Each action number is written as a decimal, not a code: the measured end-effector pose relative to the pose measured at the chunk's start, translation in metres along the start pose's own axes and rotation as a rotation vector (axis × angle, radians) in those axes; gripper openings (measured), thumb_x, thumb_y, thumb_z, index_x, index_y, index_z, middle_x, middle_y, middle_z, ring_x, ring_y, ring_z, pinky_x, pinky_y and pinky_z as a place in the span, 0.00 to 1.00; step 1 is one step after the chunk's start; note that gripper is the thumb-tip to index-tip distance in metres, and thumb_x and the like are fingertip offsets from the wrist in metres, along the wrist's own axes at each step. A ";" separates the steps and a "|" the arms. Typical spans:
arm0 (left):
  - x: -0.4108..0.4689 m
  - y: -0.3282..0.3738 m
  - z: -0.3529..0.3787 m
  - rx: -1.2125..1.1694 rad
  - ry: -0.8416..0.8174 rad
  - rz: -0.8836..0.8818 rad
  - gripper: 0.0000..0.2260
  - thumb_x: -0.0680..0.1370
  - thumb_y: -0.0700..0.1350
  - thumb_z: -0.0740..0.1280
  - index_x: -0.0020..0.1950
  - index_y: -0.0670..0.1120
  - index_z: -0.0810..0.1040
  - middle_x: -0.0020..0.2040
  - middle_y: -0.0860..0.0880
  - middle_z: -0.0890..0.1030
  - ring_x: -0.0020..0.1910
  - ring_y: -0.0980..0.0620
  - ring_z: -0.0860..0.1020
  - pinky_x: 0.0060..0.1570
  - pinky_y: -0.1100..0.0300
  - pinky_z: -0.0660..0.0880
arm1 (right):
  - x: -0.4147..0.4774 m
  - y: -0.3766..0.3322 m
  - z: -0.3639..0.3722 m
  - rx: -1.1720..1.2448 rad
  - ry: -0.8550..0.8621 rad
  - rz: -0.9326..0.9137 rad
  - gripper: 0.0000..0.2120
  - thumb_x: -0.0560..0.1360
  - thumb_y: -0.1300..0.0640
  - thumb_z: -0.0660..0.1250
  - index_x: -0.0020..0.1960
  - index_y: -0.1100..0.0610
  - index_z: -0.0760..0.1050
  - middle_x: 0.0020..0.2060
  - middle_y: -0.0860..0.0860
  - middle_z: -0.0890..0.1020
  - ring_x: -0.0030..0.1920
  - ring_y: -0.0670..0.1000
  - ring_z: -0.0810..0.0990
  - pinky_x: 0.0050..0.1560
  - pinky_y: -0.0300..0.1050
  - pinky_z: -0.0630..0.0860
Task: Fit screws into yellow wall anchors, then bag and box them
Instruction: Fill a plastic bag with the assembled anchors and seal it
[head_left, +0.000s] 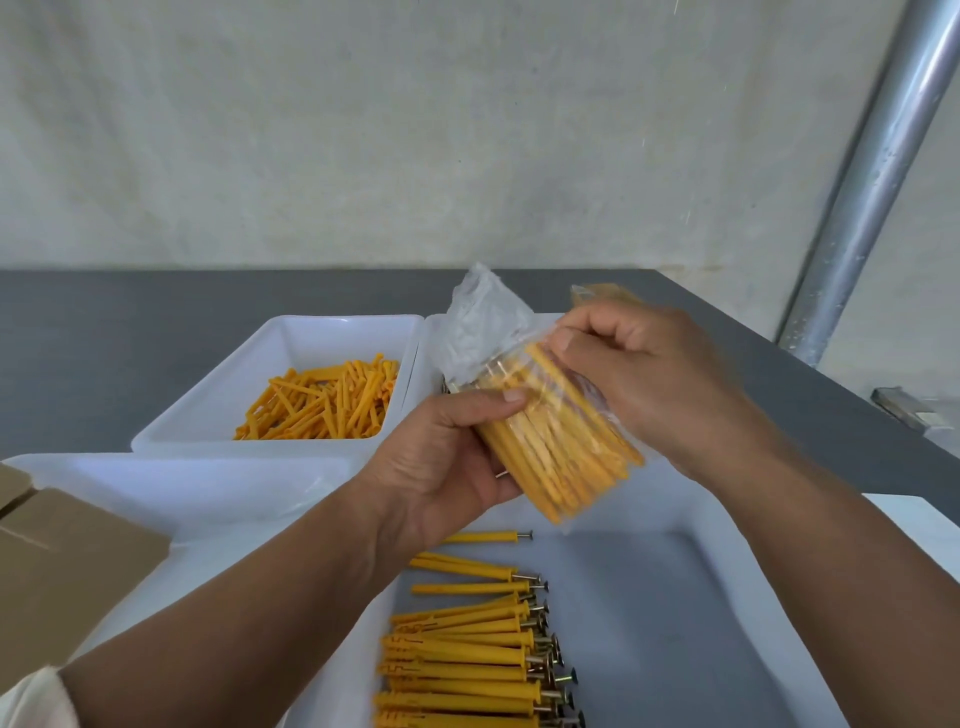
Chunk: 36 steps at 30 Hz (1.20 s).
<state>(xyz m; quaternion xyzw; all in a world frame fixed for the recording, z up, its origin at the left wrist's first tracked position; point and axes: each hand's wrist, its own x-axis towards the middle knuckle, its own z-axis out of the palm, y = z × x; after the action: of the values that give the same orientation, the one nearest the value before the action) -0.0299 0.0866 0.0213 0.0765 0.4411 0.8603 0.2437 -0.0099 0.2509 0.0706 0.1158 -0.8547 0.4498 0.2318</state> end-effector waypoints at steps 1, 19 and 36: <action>0.000 0.000 0.000 -0.007 0.000 -0.007 0.20 0.65 0.38 0.74 0.57 0.40 0.81 0.58 0.41 0.82 0.59 0.40 0.80 0.56 0.40 0.77 | -0.001 -0.001 0.001 -0.016 -0.009 -0.016 0.09 0.77 0.54 0.66 0.38 0.50 0.79 0.28 0.43 0.78 0.29 0.41 0.73 0.34 0.40 0.71; -0.003 0.003 0.000 0.025 -0.053 -0.059 0.20 0.67 0.40 0.76 0.58 0.39 0.81 0.58 0.39 0.82 0.55 0.41 0.82 0.52 0.43 0.80 | 0.000 -0.001 0.000 -0.083 0.069 -0.061 0.10 0.80 0.53 0.62 0.40 0.48 0.76 0.30 0.39 0.78 0.31 0.40 0.75 0.34 0.34 0.69; 0.000 0.000 -0.004 -0.068 -0.064 -0.033 0.17 0.71 0.42 0.73 0.59 0.39 0.80 0.54 0.40 0.82 0.51 0.41 0.83 0.49 0.44 0.80 | 0.001 -0.001 -0.005 -0.026 -0.051 -0.010 0.12 0.77 0.49 0.66 0.39 0.56 0.75 0.26 0.43 0.69 0.28 0.43 0.67 0.33 0.43 0.67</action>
<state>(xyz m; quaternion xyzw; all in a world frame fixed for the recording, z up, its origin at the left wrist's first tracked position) -0.0315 0.0840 0.0190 0.0885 0.4049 0.8677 0.2744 -0.0087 0.2545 0.0739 0.1284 -0.8656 0.4342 0.2136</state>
